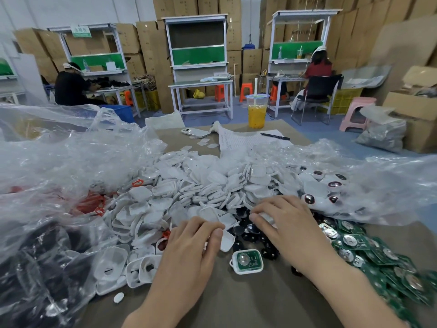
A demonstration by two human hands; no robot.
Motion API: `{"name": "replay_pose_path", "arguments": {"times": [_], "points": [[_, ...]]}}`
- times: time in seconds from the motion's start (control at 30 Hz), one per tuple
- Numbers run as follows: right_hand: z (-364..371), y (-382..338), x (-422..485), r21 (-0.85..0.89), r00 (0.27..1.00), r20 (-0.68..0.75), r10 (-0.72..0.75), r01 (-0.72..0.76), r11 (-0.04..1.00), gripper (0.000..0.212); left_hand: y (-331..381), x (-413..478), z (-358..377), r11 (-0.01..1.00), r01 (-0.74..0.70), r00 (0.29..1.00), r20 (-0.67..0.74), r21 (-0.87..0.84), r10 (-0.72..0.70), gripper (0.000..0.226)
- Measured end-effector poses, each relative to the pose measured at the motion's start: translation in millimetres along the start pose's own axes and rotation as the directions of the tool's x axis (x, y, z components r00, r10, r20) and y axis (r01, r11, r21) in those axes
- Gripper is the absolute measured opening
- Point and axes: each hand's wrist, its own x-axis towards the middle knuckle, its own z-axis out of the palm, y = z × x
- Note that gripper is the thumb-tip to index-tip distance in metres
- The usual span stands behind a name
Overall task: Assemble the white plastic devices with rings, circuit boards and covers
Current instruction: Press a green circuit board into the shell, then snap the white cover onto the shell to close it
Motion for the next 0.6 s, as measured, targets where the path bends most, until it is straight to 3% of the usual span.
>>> {"name": "replay_pose_path", "arguments": {"times": [0.23, 0.37, 0.47, 0.6], "points": [[8, -1, 6, -0.021, 0.997, 0.067, -0.049, 0.051, 0.998, 0.042, -3, 1, 1, 1.0, 0.002, 1.0, -0.015, -0.005, -0.002, 0.046], [7, 9, 1, -0.041, 0.999, 0.031, 0.022, -0.02, 0.999, 0.049, -6, 2, 0, 1.0, 0.011, 1.0, -0.018, 0.005, -0.011, 0.044], [9, 10, -1, 0.001, 0.99, 0.087, 0.111, -0.112, 0.994, 0.058, -6, 2, 2, 1.0, 0.012, 1.0, 0.023, -0.019, -0.012, 0.046], [13, 8, -3, -0.106, 0.985, 0.146, 0.091, -0.076, 0.992, 0.054, -5, 2, 4, 0.999, -0.021, 0.998, 0.066, -0.028, 0.023, 0.048]]}}
